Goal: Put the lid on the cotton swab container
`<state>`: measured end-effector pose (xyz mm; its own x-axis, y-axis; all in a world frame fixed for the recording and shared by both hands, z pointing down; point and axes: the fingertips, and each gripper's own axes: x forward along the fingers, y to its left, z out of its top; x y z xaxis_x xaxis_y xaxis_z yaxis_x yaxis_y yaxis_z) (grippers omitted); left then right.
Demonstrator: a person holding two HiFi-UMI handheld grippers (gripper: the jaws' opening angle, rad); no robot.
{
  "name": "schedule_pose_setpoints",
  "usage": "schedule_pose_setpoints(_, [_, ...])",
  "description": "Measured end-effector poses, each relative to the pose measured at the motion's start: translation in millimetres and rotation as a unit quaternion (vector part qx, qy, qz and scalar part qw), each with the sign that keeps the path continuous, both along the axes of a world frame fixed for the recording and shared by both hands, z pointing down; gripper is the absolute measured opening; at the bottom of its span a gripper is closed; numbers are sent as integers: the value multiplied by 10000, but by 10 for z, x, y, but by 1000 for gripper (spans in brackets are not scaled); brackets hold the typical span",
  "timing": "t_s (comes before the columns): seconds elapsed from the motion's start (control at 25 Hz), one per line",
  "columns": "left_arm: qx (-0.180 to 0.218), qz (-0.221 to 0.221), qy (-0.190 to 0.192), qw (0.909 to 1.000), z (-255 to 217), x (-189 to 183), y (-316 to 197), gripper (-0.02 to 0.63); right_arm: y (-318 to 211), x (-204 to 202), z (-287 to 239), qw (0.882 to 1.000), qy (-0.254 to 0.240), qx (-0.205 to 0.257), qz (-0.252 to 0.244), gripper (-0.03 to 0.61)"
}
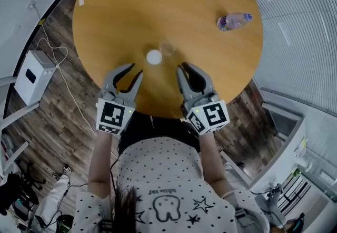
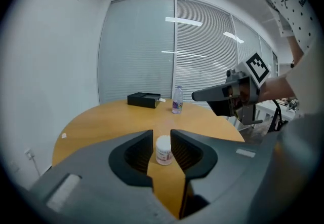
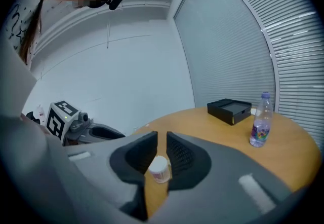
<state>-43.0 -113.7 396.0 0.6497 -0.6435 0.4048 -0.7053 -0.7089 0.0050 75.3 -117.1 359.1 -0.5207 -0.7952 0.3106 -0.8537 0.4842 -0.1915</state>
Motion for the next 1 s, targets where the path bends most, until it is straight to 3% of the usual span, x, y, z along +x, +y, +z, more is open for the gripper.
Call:
schedule_pose_setpoints(0.24, [-213,387,-191,9988,431,129,-28,144,-94,88,266,9998,-14,-194,91,60])
schedule_pose_setpoints(0.4, [-370,654,-528,9958,736,163,-44,206,-155,100,467,9993,-24,-345,139,60])
schedule_pose_setpoints(0.6, [-406,971,-556,9929,995,293,-100,258,-207,88,648,9988,-22,-465,179,61])
schedule_pose_setpoints(1.0, [-304,1456,-648,9868,1289,601,-262,267,-367,141,825,9980,-183,-530,290,82])
